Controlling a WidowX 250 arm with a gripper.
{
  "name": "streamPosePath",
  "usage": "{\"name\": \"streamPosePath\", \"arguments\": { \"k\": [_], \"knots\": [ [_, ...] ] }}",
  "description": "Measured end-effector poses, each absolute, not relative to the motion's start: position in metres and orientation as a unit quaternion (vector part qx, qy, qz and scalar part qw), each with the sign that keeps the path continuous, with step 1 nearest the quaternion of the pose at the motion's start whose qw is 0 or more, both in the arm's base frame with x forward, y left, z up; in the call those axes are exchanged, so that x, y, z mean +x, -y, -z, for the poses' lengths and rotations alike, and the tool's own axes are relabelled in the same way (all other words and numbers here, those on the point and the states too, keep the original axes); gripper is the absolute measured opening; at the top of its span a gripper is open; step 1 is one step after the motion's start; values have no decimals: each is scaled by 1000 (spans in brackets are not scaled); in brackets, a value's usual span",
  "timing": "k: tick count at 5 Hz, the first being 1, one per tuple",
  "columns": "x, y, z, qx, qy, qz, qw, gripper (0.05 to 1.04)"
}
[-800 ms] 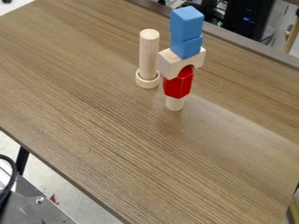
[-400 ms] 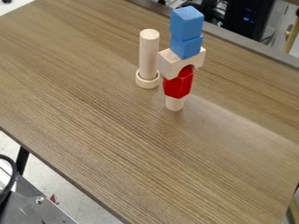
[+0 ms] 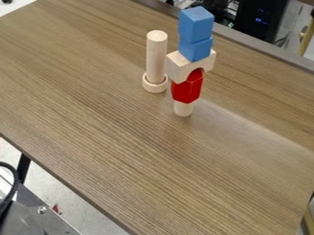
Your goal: Take a blue cube off the tower and put it to the right of the tower
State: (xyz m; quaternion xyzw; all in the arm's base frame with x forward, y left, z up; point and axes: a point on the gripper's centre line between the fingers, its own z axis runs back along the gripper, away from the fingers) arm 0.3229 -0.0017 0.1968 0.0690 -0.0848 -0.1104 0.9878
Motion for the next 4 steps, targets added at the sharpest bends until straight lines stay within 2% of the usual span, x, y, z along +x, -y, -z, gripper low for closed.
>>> {"name": "streamPosePath", "arguments": {
  "k": [1, 4],
  "knots": [
    [326, 3, -189, 55, 78, 142, 985, 1000],
    [341, 1, -178, 55, 63, 145, 986, 1000]
  ]
}}
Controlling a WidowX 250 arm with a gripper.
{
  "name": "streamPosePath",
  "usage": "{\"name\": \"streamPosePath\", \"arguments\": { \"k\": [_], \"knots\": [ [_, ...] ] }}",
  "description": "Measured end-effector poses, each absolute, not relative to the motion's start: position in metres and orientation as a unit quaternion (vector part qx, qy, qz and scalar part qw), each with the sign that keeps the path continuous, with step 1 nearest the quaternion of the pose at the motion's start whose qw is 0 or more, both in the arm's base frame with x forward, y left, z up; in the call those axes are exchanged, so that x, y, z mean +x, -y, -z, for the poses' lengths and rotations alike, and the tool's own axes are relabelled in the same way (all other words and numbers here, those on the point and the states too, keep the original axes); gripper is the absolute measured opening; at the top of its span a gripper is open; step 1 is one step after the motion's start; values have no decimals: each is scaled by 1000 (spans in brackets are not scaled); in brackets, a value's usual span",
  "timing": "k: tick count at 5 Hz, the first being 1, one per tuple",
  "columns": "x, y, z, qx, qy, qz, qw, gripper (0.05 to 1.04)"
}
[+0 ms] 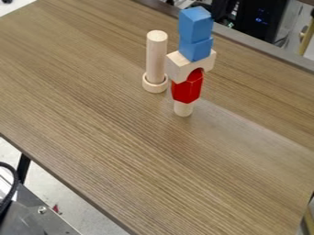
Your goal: Take a blue cube off the tower and put it to the right of the tower
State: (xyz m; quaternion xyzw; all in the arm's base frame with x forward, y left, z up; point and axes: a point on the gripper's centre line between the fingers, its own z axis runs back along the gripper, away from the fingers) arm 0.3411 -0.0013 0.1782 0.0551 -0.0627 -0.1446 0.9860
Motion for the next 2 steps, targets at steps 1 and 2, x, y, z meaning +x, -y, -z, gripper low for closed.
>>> {"name": "streamPosePath", "arguments": {
  "k": [1, 2],
  "knots": [
    [340, -3, -175, 59, 56, 140, 987, 1000],
    [341, -5, -169, 61, 45, 137, 988, 958]
  ]
}}
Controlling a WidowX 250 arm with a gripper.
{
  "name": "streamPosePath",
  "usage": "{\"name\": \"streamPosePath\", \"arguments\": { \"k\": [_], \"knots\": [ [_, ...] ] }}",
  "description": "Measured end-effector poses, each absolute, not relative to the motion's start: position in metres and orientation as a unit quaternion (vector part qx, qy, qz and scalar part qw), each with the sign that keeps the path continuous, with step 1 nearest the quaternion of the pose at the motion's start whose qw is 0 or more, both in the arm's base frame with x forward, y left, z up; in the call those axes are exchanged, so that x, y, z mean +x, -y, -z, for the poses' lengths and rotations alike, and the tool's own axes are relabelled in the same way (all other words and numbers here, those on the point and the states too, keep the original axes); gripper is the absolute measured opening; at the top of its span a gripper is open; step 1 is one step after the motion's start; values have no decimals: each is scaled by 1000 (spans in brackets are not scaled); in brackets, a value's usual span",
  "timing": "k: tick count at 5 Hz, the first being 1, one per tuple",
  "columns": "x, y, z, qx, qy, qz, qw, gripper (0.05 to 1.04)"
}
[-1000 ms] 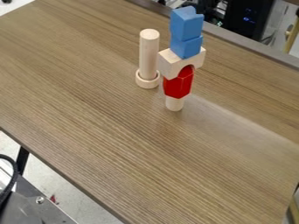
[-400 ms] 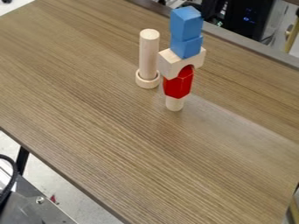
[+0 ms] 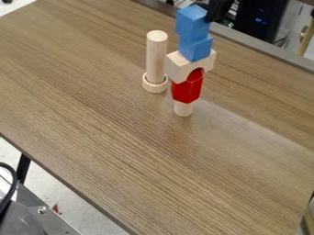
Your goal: Take a blue cube off the tower and put it to the right of the tower
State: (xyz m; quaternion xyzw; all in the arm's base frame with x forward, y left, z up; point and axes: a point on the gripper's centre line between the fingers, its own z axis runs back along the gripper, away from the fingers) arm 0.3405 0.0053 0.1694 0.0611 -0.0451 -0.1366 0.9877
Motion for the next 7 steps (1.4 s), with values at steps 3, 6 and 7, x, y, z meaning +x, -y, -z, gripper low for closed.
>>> {"name": "streamPosePath", "arguments": {
  "k": [3, 6, 7],
  "knots": [
    [338, -4, -168, 59, 34, 141, 988, 532],
    [330, 68, -188, 98, 92, 237, 962, 532],
    [316, 97, -154, 153, 72, 287, 943, 532]
  ]
}}
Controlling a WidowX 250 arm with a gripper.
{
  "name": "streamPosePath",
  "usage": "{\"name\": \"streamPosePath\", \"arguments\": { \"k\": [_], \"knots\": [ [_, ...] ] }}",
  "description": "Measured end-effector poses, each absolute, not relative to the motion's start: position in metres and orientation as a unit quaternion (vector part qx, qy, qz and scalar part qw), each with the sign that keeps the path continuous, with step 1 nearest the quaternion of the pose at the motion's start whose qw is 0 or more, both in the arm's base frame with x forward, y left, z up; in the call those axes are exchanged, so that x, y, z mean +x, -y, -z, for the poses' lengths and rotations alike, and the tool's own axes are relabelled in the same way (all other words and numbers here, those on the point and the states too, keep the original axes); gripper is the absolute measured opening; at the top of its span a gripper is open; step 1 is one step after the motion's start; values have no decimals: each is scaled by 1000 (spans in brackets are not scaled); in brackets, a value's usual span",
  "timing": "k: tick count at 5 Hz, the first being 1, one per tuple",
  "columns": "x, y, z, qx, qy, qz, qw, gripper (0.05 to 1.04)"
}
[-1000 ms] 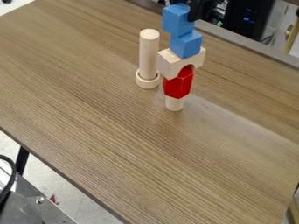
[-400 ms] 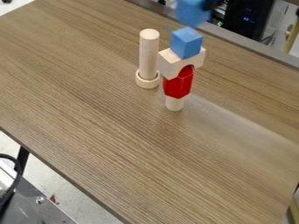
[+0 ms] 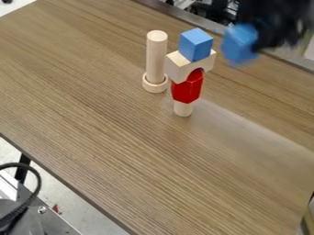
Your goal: Take a blue cube off the tower and put it to the right of the tower
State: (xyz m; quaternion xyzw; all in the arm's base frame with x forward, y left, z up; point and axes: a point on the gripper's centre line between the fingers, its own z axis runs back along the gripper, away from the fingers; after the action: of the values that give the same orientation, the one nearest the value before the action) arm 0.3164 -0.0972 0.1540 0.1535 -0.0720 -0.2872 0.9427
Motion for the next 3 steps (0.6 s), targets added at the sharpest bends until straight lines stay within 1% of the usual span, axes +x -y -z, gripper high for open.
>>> {"name": "streamPosePath", "arguments": {
  "k": [1, 2, 3],
  "knots": [
    [302, 110, -119, 163, 72, 306, 935, 532],
    [296, 120, -104, 111, 78, 301, 944, 532],
    [301, 119, -76, 106, 51, 304, 945, 532]
  ]
}}
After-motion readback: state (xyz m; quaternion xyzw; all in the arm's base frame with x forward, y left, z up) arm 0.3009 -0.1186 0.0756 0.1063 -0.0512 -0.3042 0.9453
